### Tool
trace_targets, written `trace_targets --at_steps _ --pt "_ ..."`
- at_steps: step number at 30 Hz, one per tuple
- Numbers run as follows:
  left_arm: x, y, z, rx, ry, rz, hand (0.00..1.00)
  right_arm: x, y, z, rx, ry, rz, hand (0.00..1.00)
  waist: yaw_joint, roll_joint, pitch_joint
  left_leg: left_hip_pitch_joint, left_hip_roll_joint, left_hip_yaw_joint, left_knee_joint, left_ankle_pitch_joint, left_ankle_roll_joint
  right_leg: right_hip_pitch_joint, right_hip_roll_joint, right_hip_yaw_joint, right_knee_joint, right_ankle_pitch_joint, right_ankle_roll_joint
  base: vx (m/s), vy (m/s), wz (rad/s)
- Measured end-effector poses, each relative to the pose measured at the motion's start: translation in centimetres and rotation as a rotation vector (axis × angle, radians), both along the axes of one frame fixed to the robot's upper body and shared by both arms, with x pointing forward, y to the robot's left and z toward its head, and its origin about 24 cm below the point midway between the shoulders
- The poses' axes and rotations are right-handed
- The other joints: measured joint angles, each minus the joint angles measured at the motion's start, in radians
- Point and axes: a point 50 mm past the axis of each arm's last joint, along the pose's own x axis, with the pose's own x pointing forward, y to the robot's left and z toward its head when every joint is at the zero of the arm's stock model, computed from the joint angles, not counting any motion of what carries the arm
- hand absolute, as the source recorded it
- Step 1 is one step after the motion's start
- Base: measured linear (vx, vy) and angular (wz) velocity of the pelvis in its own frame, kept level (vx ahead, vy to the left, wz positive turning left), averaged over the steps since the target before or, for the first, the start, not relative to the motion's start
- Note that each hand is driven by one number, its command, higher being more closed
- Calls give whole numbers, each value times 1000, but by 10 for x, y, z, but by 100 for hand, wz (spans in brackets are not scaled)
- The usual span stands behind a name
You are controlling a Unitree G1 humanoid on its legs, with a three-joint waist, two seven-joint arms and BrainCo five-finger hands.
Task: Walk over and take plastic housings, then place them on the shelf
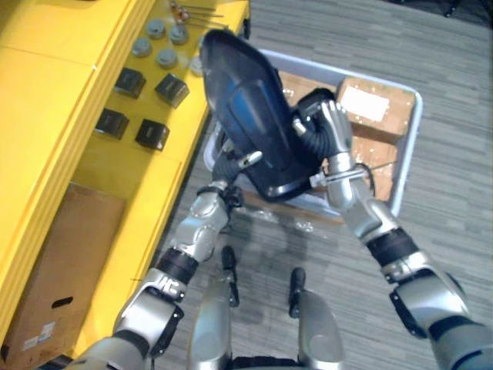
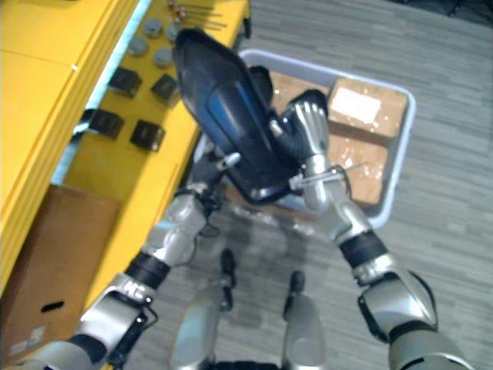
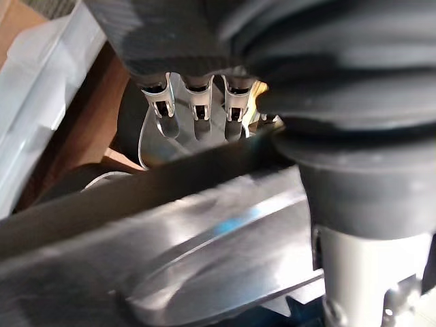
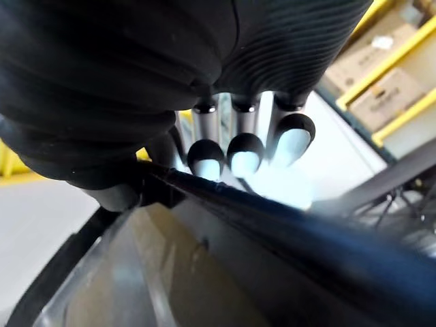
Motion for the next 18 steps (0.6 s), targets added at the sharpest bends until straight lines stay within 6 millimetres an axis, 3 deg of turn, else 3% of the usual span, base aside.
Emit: trace_targets --at_steps 1,2,12,18 --pt "0 0 -1 -2 2 1 0 0 1 -2 4 6 3 100 0 0 0 0 0 -1 0 0 0 -1 0 -1 4 -2 0 0 0 0" --pt "0 -1 -1 -4 -3 -1 100 -1 3 -4 -1 10 11 100 0 0 0 0 0 -1 0 0 0 -2 0 -1 6 -3 0 0 0 0" --pt "-1 -1 1 -63 -37 7 100 -2 14 -9 69 40 48 100 0 0 0 6 -4 -7 -1 1 -1 6 -3 -7 9 -7 1 0 0 0" --pt "1 5 0 -148 13 25 100 -5 31 -10 121 35 86 100 -4 0 0 11 -6 -7 -2 2 -1 10 -5 -7 9 -7 1 0 0 0"
